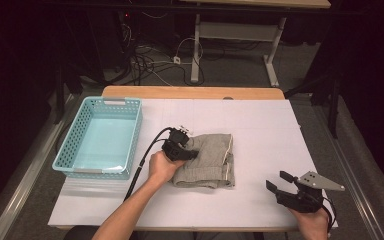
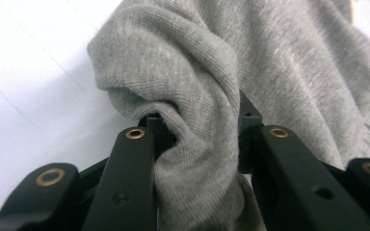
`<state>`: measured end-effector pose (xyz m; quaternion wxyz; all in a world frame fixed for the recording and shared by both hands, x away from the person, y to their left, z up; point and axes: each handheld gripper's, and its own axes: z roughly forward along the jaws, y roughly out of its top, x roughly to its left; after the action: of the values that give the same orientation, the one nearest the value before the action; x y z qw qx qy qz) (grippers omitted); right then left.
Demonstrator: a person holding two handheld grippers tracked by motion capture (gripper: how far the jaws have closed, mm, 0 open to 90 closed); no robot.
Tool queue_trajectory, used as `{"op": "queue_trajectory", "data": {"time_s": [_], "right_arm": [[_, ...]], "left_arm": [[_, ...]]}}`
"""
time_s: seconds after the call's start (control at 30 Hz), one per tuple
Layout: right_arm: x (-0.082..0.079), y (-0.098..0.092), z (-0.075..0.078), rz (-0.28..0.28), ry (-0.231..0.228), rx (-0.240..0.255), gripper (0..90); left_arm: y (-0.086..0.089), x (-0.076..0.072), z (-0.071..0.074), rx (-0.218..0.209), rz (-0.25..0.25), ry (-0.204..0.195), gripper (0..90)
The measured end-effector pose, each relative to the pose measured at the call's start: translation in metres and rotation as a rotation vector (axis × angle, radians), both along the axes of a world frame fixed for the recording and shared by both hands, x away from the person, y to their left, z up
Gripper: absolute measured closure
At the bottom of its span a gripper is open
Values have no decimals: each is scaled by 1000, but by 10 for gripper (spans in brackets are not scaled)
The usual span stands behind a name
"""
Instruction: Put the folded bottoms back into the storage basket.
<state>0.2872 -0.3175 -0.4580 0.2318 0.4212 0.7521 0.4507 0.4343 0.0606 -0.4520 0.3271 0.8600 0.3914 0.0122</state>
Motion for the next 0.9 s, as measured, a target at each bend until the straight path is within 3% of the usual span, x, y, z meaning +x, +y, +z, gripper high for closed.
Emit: {"op": "queue_trajectory", "data": {"time_s": [0.47,0.9], "right_arm": [[0,-2,0,-6,2,9,353],[1,-2,-1,-7,7,7,353]], "left_arm": [[3,-5,32,-40,-30,-44,701],[10,-12,58,-34,-52,-79,726]]}}
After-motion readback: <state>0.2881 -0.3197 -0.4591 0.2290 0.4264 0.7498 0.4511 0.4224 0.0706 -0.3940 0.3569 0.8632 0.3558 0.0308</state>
